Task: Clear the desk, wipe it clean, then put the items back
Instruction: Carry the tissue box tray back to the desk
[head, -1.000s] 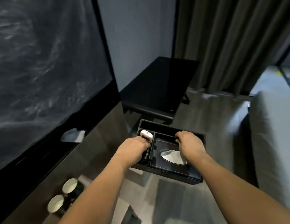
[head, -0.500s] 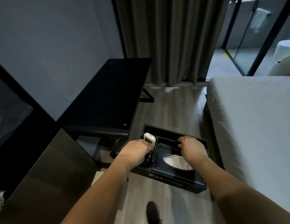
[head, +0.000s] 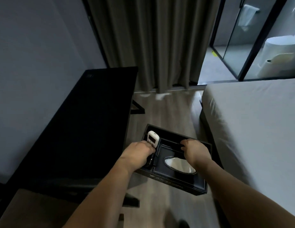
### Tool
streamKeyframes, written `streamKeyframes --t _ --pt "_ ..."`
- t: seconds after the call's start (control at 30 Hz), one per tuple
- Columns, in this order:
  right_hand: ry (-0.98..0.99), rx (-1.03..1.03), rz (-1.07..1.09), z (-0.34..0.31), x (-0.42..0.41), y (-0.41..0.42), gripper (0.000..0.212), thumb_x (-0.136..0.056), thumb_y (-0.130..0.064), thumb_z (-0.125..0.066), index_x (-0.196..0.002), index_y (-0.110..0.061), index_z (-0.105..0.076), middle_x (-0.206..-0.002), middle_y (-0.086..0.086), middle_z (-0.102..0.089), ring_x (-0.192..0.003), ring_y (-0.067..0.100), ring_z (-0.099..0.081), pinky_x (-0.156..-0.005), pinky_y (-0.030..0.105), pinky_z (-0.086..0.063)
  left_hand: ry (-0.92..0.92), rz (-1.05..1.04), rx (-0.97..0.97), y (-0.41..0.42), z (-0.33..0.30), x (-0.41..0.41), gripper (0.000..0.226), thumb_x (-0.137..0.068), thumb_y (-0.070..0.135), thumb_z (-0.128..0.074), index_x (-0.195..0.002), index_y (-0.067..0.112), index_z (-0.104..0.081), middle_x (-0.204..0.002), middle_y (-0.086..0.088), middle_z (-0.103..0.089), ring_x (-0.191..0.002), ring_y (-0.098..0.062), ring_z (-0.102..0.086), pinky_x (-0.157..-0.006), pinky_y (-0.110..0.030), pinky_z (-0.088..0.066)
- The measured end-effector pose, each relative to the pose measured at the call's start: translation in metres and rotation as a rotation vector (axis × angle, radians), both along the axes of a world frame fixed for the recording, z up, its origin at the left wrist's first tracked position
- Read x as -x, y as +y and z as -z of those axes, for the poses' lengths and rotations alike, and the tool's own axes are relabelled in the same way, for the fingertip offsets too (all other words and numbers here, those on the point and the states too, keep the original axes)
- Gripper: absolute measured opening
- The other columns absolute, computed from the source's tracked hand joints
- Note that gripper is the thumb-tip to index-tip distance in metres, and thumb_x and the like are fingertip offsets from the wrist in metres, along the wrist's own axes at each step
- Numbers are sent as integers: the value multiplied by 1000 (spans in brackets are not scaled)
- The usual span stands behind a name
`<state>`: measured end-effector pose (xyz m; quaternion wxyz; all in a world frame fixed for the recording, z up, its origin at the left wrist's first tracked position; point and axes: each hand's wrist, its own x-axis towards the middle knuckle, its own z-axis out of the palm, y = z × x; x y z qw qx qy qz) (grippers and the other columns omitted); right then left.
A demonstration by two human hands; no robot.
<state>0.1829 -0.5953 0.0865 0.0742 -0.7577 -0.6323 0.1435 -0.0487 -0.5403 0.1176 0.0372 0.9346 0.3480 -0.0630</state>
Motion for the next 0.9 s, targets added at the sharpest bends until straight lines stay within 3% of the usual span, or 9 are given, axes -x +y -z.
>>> streamKeyframes --t 0.17,0.27,0.37,0.5,0.8,0.9 --pt "19 34 -33 9 -29 85 22 -88 -12 -52 -102 -17 -67 -98 1 -69 -95 23 -64 -70 33 -51 10 -45 43 76 8 -28 52 -82 2 -55 -128 27 -59 -128 7 -60 -122 -15 -50 -99 -32 -45" --pt "36 46 -81 11 -43 139 27 -87 -9 -52 -106 -18 -68 -102 1 -70 -98 21 -64 -71 30 -50 23 -92 35 116 8 -41 52 -83 1 -54 -129 26 -58 -130 6 -59 -123 -16 -50 -99 -33 -44" --pt "19 24 -125 4 -59 200 21 -90 -11 -52 -103 -18 -67 -101 3 -69 -97 23 -63 -64 26 -40 22 -130 32 166 -2 -56 51 -84 2 -52 -128 26 -58 -129 6 -59 -123 -17 -50 -97 -32 -44" --pt "-3 9 -174 -5 -67 277 21 -93 -15 -52 -107 -19 -67 -103 5 -69 -99 25 -63 -68 30 -45 11 -185 17 227 -7 -63 48 -84 6 -52 -129 25 -58 -129 6 -58 -122 -17 -49 -96 -32 -45" --pt "-67 59 -307 -9 -32 439 30 -94 -14 -49 -120 -17 -64 -112 7 -67 -103 25 -61 -83 39 -53 -23 -313 31 354 8 -29 47 -86 5 -53 -128 23 -59 -129 4 -59 -122 -17 -50 -96 -31 -43" --pt "-118 42 -407 -18 -2 492 27 -96 -17 -48 -119 -19 -63 -112 6 -66 -103 25 -60 -79 35 -52 -71 -404 18 389 8 -3 45 -87 5 -53 -127 23 -60 -127 4 -59 -121 -18 -51 -95 -31 -45"
